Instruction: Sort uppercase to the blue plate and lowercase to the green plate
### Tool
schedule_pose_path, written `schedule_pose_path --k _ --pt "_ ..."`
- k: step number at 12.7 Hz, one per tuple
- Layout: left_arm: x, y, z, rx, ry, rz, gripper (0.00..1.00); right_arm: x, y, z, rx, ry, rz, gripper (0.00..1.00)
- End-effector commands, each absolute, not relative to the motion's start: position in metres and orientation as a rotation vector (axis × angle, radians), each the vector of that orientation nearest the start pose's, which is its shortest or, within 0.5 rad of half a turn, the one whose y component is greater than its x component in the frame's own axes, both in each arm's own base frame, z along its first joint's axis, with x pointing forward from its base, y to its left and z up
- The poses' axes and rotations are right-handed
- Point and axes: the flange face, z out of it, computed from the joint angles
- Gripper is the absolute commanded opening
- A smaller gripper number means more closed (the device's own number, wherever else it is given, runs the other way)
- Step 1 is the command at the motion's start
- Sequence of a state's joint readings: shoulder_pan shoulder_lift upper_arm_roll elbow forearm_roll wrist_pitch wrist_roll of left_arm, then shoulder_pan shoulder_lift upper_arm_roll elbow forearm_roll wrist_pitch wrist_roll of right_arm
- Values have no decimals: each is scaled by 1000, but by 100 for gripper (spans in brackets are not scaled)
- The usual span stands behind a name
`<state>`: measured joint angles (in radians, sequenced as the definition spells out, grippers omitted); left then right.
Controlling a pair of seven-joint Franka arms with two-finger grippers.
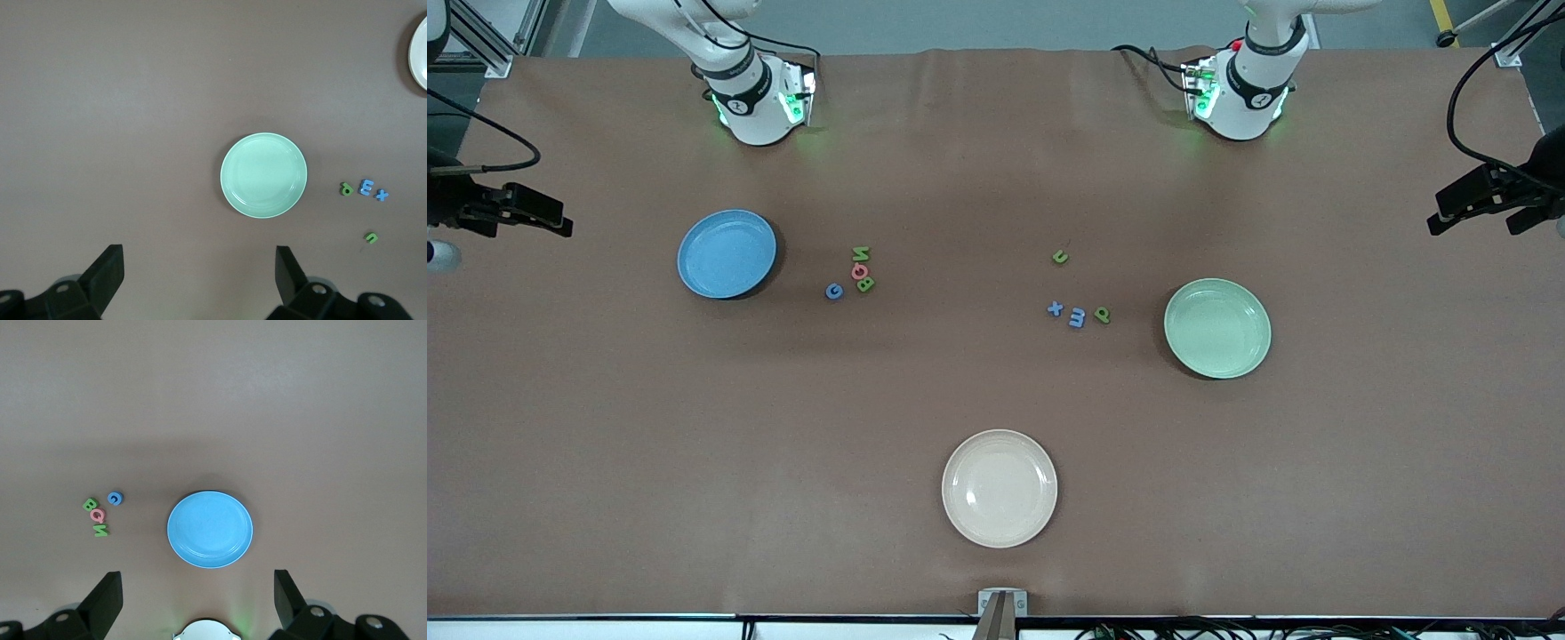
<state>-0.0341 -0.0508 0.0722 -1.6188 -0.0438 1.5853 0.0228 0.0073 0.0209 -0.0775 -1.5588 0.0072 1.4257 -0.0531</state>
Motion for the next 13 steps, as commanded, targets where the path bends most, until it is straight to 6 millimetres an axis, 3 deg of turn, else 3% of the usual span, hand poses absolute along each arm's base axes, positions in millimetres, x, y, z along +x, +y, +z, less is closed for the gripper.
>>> schedule_pose_path --k 1,5,7,9,13 --pt "542 17 637 -3168 -5 -45 100 527 -39 616 -3119 28 200 100" --pt "545 16 629 -3168 -32 -18 100 508 -40 639 -3118 27 155 100" --pt "545 8 623 -3173 -10 14 100 501 -48 639 -3114 50 151 100" --pt "551 -28 606 -3178 60 69 100 500 -47 639 -3114 45 147 100" --pt "572 -136 524 -3166 -29 252 100 499 -42 642 -3117 17 123 100"
